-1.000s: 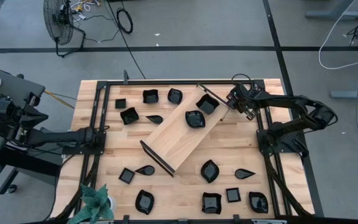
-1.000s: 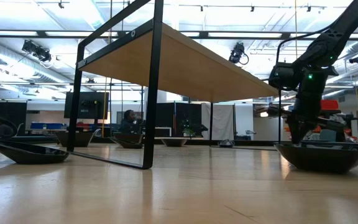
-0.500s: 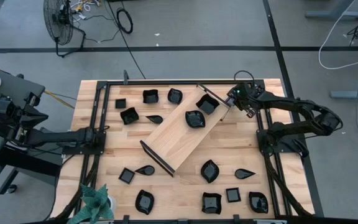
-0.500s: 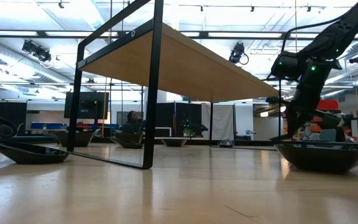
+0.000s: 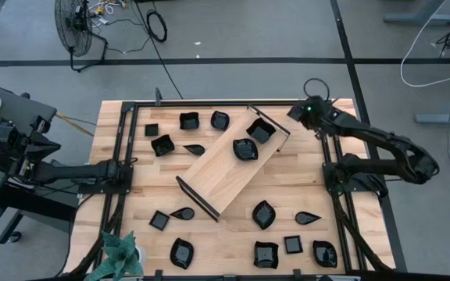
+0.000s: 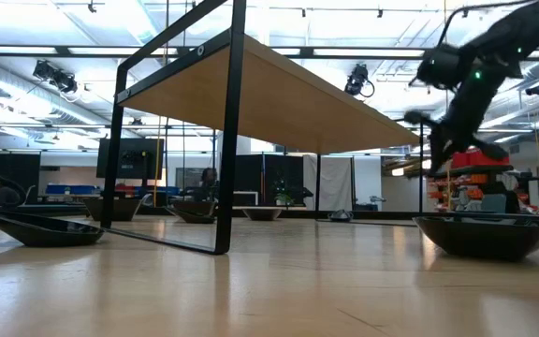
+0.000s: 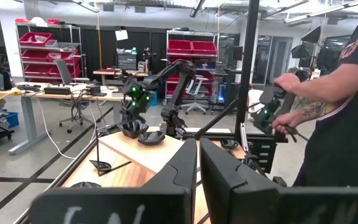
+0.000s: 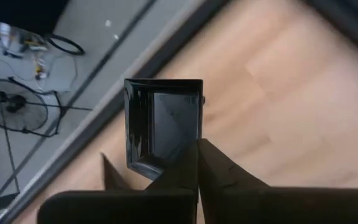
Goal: Pick & Place Mini shaped plates
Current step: Put the black square shaped plate on the shelf
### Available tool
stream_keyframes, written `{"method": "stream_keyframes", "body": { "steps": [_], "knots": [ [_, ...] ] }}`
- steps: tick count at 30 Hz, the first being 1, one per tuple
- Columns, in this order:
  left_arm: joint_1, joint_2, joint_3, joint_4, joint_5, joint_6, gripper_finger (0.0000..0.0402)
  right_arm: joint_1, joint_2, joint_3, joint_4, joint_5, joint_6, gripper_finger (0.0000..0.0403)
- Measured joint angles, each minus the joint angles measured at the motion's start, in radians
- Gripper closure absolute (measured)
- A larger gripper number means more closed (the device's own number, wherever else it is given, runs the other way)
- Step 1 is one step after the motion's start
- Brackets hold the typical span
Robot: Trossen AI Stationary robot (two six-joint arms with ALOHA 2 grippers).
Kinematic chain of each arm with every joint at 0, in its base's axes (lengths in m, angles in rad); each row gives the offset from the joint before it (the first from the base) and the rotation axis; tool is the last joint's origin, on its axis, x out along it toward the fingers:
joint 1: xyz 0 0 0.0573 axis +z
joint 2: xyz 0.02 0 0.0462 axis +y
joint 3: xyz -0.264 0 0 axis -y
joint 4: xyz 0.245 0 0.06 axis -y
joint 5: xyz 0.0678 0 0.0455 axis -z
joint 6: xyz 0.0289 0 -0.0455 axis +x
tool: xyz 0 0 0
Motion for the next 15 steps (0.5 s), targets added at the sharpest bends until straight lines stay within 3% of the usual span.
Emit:
{"method": "stream_keyframes", "body": {
  "steps": [9, 15],
  "knots": [
    [0.0, 0.0, 0.0, 0.0, 0.0, 0.0, 0.0376, -0.05, -0.017, 0.221, -0.018, 0.002, -0.253, 0.0403],
    [0.0, 0.0, 0.0, 0.0, 0.0, 0.0, 0.0376, -0.052, 0.026, 0.368, -0.016, -0.099, -0.458, 0.0403]
  ]
}}
